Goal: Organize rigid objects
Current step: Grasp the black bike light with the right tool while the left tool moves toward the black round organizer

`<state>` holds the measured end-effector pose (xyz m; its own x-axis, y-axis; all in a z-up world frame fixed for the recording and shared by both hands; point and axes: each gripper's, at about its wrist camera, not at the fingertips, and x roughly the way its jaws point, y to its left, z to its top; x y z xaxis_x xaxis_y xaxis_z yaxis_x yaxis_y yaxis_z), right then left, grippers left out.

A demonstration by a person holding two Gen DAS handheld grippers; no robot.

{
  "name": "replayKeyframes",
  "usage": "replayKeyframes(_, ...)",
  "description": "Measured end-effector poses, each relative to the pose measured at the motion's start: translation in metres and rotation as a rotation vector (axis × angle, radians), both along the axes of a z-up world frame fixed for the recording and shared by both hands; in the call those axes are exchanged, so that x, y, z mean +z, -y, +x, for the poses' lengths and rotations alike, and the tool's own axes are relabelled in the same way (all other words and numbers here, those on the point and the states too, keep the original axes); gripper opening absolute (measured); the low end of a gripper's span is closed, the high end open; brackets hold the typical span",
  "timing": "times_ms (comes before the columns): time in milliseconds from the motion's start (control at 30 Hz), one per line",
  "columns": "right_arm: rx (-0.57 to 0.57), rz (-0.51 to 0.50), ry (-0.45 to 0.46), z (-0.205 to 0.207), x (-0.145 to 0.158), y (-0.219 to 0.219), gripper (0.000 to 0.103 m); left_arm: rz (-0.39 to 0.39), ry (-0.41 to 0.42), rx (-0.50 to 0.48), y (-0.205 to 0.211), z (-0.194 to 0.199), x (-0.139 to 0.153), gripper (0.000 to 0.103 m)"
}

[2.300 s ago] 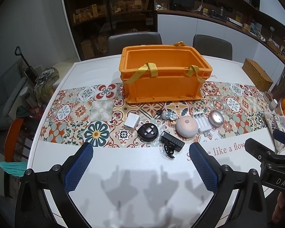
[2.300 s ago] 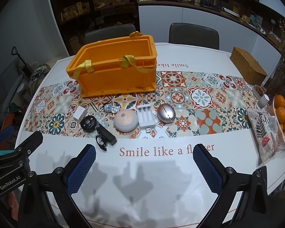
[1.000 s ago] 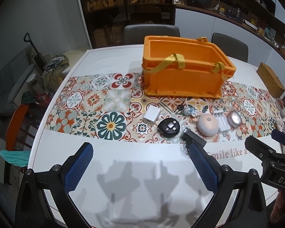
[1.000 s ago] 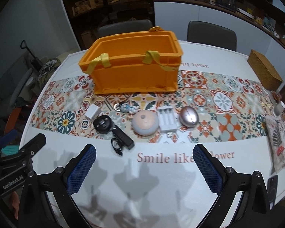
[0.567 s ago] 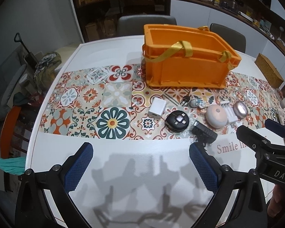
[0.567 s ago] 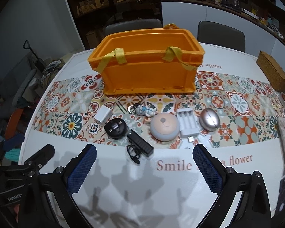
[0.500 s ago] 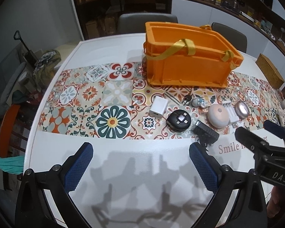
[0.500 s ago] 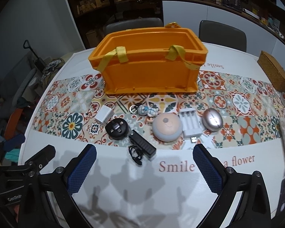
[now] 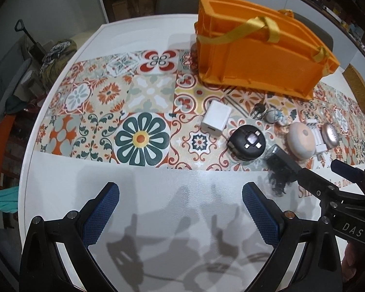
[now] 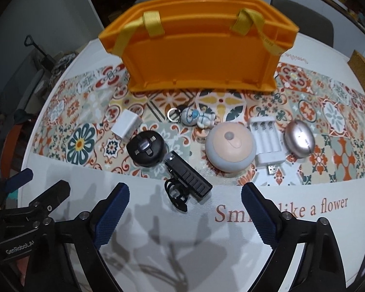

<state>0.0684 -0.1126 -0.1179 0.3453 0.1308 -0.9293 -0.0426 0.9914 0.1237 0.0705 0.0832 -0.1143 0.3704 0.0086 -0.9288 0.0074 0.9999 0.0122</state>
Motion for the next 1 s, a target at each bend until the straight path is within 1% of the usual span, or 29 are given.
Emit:
replayKeyframes(100, 0.020, 0.006, -0.027, 0.005, -0.012, -0.001, 0.090, 0.012, -0.020, -0.003, 0.003, 0.003, -0.009, 0.103)
replayKeyframes(133, 0.028, 0.014, -0.037, 0.007, -0.016, -0.001, 0.087, 0.012, -0.029, -0.005, 0.004, 0.004, -0.012, 0.103)
replayKeyframes(200, 0.043, 0.035, -0.052, 0.010, -0.024, 0.000, 0.085, 0.016, -0.045, 0.000, 0.004, 0.006, -0.018, 0.103)
replayKeyframes(233, 0.042, 0.038, -0.062, 0.011, -0.028, 0.001, 0.083, 0.016, -0.052, 0.001, 0.005, 0.007, -0.020, 0.103)
replayKeyframes(400, 0.039, 0.059, -0.089, 0.018, -0.045, 0.005, 0.078, 0.015, -0.092, 0.002, 0.008, 0.012, -0.033, 0.103)
replayKeyframes(500, 0.044, 0.080, -0.116, 0.021, -0.054, 0.006, 0.074, 0.014, -0.100, 0.003, 0.010, 0.016, -0.038, 0.103)
replayKeyframes(567, 0.051, 0.078, -0.126, 0.023, -0.059, 0.005, 0.070, 0.016, -0.103, 0.001, 0.011, 0.017, -0.040, 0.103)
replayKeyframes(633, 0.063, 0.078, -0.132, 0.025, -0.063, 0.002, 0.070, 0.021, -0.107, -0.002, 0.012, 0.018, -0.042, 0.103)
replayKeyframes(733, 0.076, 0.072, -0.142, 0.027, -0.070, -0.001, 0.066, 0.025, -0.114, -0.009, 0.013, 0.020, -0.045, 0.103)
replayKeyframes(1000, 0.113, 0.021, -0.118, 0.030, -0.071, -0.009, 0.054, 0.036, -0.116, -0.018, 0.014, 0.020, -0.049, 0.103)
